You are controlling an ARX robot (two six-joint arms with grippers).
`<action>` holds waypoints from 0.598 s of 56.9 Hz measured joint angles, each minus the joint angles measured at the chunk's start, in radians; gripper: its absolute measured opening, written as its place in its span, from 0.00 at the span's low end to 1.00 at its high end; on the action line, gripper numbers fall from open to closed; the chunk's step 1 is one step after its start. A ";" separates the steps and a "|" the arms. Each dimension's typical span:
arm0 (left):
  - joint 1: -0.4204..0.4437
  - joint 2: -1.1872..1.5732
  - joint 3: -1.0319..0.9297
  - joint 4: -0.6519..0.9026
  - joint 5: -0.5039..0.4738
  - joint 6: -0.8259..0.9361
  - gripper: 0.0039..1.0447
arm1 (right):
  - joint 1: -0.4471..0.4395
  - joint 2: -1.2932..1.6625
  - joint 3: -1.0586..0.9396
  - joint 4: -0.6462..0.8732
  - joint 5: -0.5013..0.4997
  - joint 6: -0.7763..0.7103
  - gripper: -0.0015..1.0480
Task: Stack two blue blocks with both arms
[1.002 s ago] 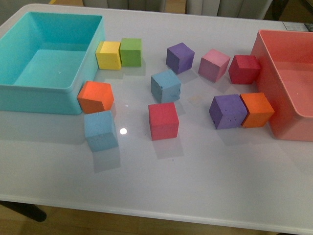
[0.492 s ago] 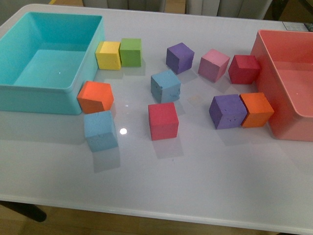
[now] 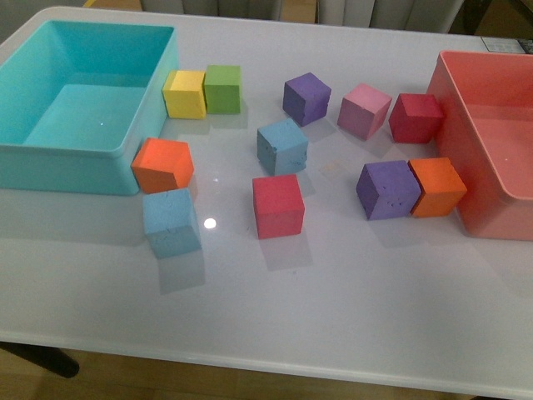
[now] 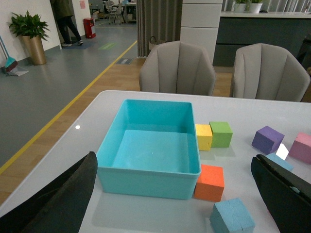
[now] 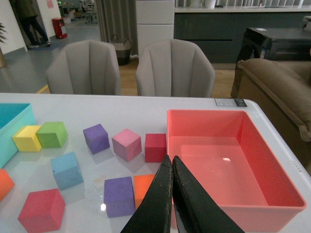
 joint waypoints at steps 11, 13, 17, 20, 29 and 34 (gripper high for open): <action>0.000 0.000 0.000 0.000 0.000 0.000 0.92 | 0.000 -0.056 0.000 -0.056 0.000 0.000 0.02; 0.000 0.000 0.000 0.000 0.000 0.000 0.92 | 0.000 -0.062 0.000 -0.063 0.000 0.000 0.02; 0.000 0.000 0.000 0.000 0.000 0.000 0.92 | 0.000 -0.108 0.000 -0.117 0.000 0.000 0.02; 0.000 0.000 0.000 0.000 0.000 0.000 0.92 | 0.000 -0.177 0.000 -0.212 0.000 0.000 0.02; 0.000 0.000 0.000 0.000 0.000 0.000 0.92 | 0.000 -0.239 0.000 -0.246 0.002 0.000 0.02; 0.000 0.000 0.000 0.000 0.000 0.000 0.92 | 0.000 -0.241 0.000 -0.248 0.001 0.000 0.02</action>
